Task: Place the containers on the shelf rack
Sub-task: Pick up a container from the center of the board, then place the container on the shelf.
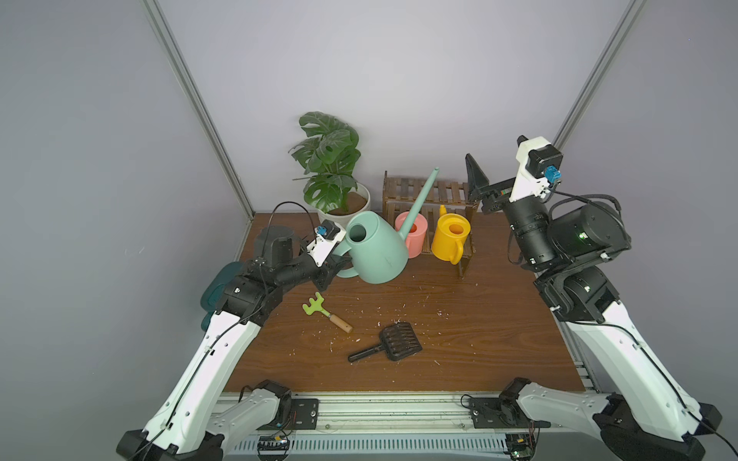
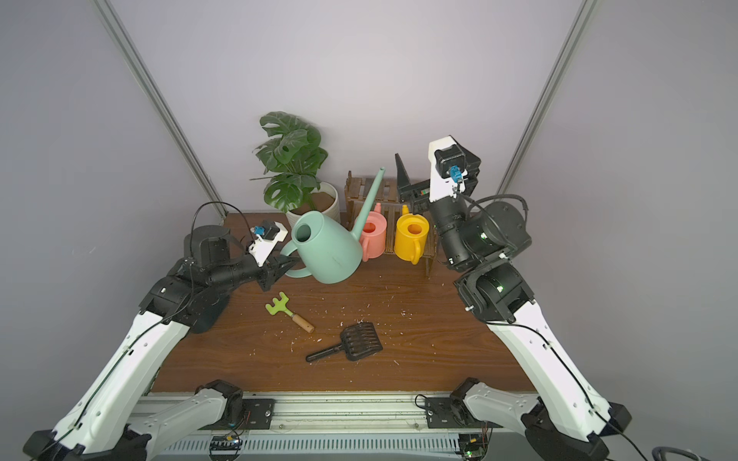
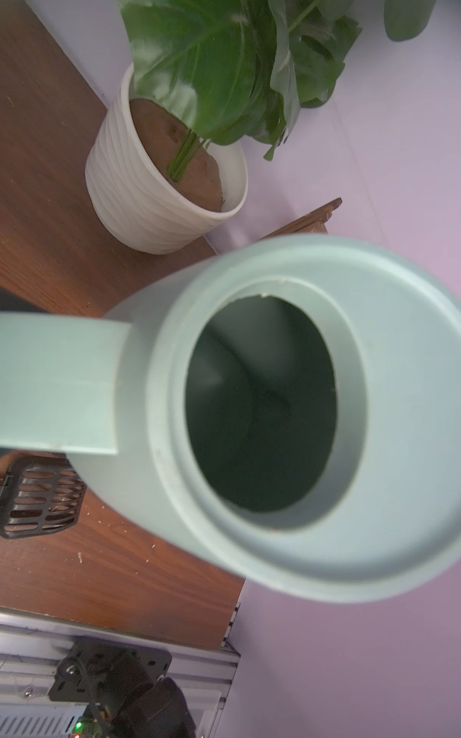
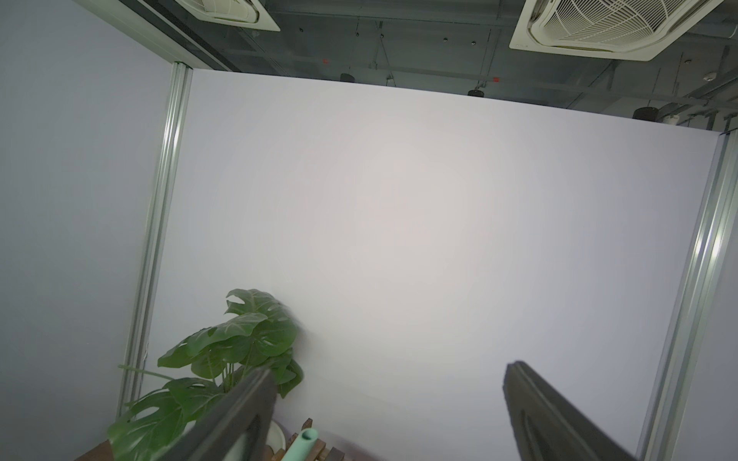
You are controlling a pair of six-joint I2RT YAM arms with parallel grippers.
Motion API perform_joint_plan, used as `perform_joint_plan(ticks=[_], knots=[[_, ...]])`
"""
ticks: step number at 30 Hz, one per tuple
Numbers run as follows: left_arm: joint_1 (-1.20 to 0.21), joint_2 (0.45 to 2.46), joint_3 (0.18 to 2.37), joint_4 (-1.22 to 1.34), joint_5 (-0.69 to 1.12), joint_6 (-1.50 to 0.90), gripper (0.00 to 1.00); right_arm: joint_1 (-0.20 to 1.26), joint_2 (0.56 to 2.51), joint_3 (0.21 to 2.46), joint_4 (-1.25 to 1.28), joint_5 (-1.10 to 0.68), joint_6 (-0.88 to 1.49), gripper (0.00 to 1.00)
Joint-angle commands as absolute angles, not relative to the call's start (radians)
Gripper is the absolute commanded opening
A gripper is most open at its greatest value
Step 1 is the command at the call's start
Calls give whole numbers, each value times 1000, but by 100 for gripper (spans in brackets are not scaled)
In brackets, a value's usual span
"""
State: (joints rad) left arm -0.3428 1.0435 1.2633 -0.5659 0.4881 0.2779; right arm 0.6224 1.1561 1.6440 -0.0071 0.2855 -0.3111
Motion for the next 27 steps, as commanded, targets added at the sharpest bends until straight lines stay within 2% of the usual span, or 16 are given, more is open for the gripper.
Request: perform_joint_plan(ticks=[1,9,14,18,27], knots=[[-352,1053,1349,-511,447,212,0,622,1178,1723,65,284,-307,92],[-352,1155,1461,-511,424,139,0,612,1283,1915,92,376,-348,92],[-354,1237,1625,-511,341,63,0,541,1367,2050,2,402,-325,93],[-376,1327,1768,-511,224,-12,0,441,1367,2009,-57,381,-252,94],[-630,1580,2069,-510,-224,-64,0,242,1281,1756,-103,275,-99,94]])
